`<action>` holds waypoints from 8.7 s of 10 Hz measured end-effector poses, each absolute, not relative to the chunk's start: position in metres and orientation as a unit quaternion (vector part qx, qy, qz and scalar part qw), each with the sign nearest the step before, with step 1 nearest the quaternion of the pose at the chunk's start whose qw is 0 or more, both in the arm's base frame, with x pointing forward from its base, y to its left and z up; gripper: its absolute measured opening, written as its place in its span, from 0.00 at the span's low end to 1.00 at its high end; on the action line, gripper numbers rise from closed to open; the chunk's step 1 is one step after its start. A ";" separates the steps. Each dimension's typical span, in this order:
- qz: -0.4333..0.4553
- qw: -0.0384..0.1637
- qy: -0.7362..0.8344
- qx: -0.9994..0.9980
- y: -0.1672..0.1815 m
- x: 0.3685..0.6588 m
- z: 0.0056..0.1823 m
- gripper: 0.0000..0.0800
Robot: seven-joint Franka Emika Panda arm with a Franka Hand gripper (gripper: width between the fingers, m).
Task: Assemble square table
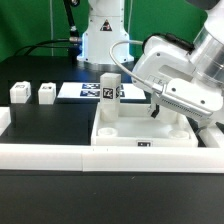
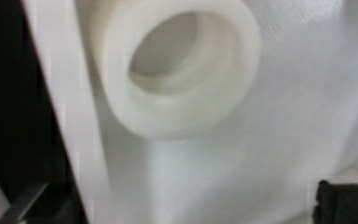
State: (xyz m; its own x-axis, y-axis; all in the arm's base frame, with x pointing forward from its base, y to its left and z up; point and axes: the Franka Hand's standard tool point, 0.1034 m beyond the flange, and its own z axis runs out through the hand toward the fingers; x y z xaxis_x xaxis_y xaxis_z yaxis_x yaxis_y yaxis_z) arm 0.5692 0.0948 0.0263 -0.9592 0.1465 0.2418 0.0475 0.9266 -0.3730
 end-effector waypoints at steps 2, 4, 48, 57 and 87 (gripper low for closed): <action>0.185 0.134 -0.972 -0.050 0.094 0.569 0.026 0.81; 0.185 0.134 -0.972 -0.051 0.094 0.569 0.026 0.81; 0.310 -0.017 -0.034 -0.950 -0.139 0.421 0.058 0.81; 0.450 0.016 -0.059 -0.891 -0.136 0.404 0.051 0.81; 0.479 0.002 -0.083 -0.874 -0.128 0.368 0.003 0.57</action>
Offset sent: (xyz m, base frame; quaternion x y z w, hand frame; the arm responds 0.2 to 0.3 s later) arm 0.0000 0.0000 0.0000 0.0000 0.0000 0.0000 1.0000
